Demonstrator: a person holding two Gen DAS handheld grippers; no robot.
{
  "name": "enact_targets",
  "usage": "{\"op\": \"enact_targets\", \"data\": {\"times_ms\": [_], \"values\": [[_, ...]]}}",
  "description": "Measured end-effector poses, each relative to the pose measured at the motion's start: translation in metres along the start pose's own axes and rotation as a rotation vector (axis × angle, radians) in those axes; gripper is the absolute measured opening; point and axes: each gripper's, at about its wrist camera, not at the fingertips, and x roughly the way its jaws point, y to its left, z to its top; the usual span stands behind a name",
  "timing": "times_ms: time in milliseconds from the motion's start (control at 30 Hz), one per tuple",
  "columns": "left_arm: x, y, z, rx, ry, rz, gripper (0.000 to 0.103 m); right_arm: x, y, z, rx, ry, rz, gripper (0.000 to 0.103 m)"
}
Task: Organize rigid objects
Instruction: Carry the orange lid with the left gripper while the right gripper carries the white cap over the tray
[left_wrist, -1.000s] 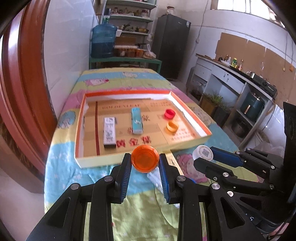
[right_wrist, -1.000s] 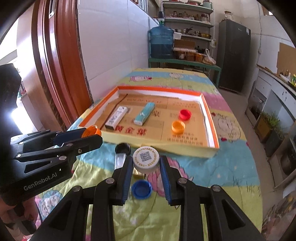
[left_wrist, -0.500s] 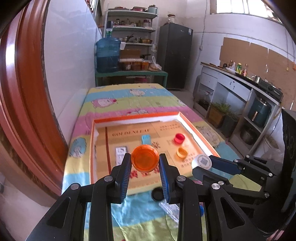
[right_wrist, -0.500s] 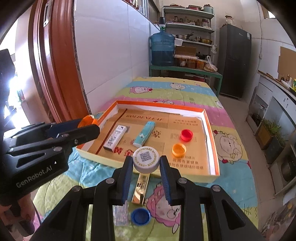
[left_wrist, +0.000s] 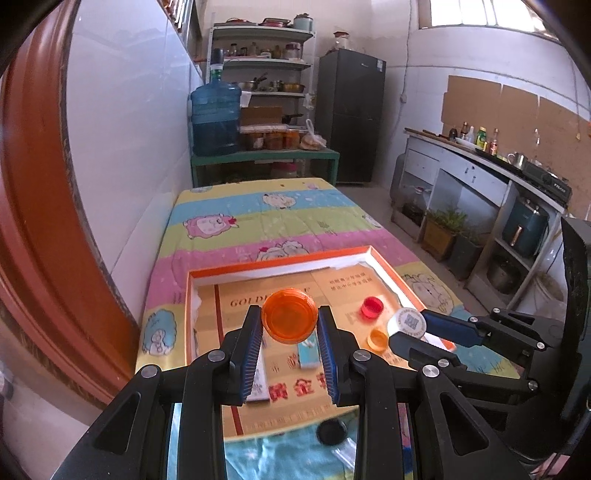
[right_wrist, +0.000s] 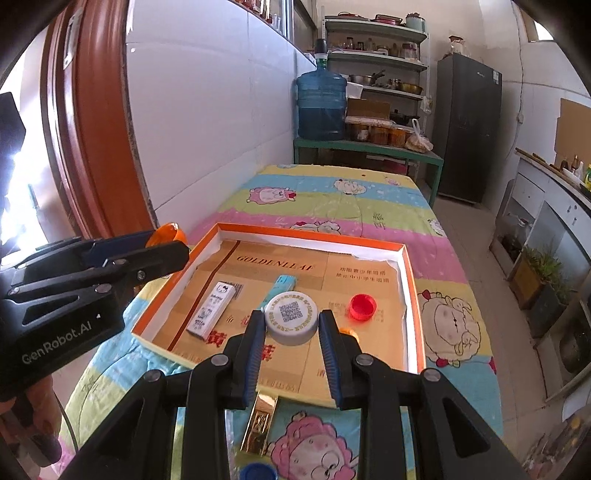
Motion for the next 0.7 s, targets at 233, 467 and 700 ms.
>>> {"op": "enact_targets", "data": {"times_ms": [233,467,700], "values": [[0.026,0.009,0.015,-0.021,0.025,0.015,0.03,0.021,-0.013,0.015,0.011,0.022,0.018,0.03],[0.054,0.018,0.024,-0.045,0.068,0.026,0.03,0.044,-0.024,0.027,0.013,0.056,0.033,0.03],[0.083,0.024,0.032,-0.058,0.111,0.036,0.03,0.065,-0.033,0.037,0.02,0.079,0.038,0.03]]}}
